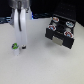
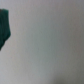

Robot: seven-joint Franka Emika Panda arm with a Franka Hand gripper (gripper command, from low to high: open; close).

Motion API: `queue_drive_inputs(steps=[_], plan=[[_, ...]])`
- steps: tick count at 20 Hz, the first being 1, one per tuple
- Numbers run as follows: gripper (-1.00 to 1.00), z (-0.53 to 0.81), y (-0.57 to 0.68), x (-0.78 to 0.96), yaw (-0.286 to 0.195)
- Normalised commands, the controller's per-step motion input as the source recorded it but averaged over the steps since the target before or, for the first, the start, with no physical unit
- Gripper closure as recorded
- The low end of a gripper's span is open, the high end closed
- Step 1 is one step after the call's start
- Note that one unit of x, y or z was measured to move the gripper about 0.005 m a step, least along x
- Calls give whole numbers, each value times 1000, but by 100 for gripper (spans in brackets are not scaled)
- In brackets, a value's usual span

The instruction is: Open the kcup holder, insert the kcup into the holder, and close the kcup holder

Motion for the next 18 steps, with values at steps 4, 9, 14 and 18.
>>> queue_drive_inputs(steps=[4,9,14,18], plan=[[-100,-444,-554,-534,-215],[-100,-440,-452,-412,-173],[-100,-311,-56,-88,-161],[-100,-181,-11,156,-145]])
